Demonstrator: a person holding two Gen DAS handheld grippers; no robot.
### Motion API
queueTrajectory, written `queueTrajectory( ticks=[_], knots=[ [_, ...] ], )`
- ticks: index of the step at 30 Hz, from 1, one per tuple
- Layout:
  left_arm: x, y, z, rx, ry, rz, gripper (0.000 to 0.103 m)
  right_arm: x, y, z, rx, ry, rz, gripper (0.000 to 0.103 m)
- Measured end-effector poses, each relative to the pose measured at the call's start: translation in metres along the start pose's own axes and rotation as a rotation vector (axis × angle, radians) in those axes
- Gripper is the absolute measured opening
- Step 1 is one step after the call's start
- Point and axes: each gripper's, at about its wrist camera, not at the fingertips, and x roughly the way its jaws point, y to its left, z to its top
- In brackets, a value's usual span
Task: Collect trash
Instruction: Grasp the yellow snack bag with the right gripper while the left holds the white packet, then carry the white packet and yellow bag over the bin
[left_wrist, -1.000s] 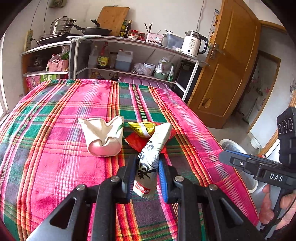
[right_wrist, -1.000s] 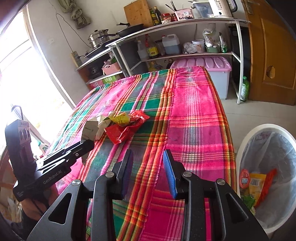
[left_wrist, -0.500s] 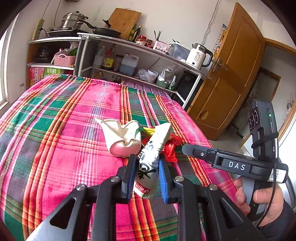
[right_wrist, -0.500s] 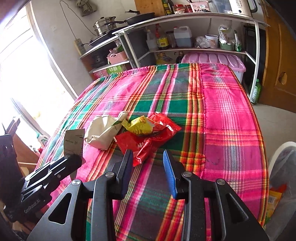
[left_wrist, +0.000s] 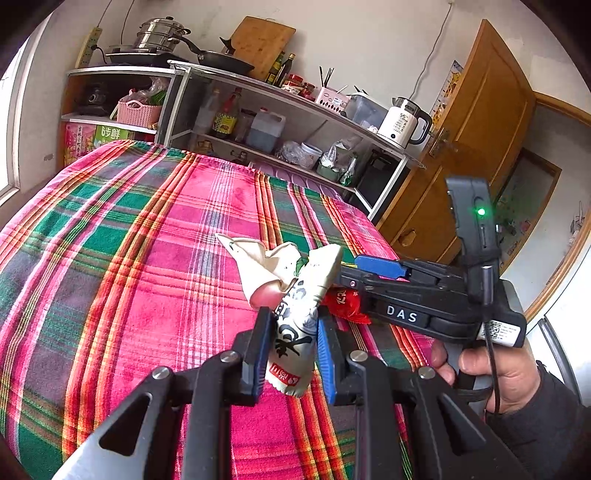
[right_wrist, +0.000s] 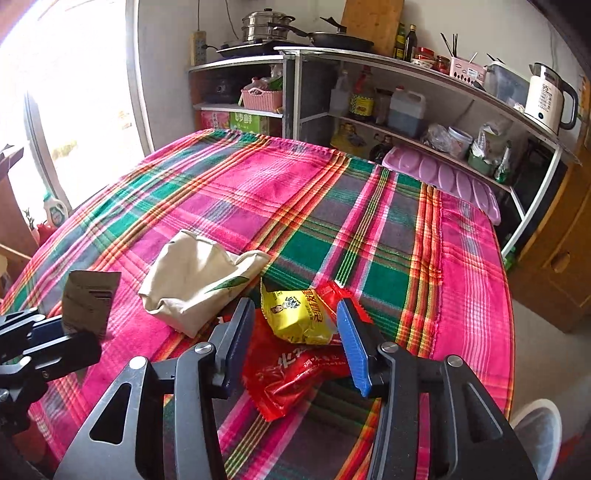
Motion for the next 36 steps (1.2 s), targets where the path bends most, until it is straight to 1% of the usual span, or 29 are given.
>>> queueTrajectory(
  ticks=[4, 5, 6, 12, 17, 21, 28, 36],
  knots=[
    [0.002, 0.000, 0.000, -0.001, 0.010, -0.010, 0.025, 0.012, -0.005, -0.001, 0.038, 0.034, 0.029, 0.046],
    [0.002, 0.001, 0.000, -0.003, 0.011, -0.012, 0.025, 0.013, -0.006, -0.002, 0.043, 0.037, 0.029, 0.040],
    [0.003, 0.001, 0.000, -0.005, 0.013, -0.013, 0.025, 0.013, -0.006, -0.004, 0.045, 0.040, 0.026, 0.036],
    [0.005, 0.003, 0.000, -0.013, 0.023, -0.008, 0.025, 0.004, -0.006, -0.005, 0.071, 0.024, 0.042, 0.033],
    [0.006, 0.000, 0.000, -0.001, 0.023, 0.017, 0.025, -0.018, -0.008, -0.011, 0.104, -0.008, 0.068, 0.033],
    [0.006, -0.008, -0.002, 0.014, 0.024, 0.031, 0.025, -0.041, -0.008, -0.021, 0.128, -0.029, 0.086, 0.033],
    [0.003, -0.027, -0.007, 0.047, 0.032, 0.058, 0.025, -0.078, -0.017, -0.046, 0.169, -0.060, 0.075, 0.033],
    [-0.005, -0.058, -0.012, 0.101, 0.027, 0.085, 0.025, -0.118, -0.030, -0.071, 0.206, -0.105, 0.063, 0.033]
  ],
)
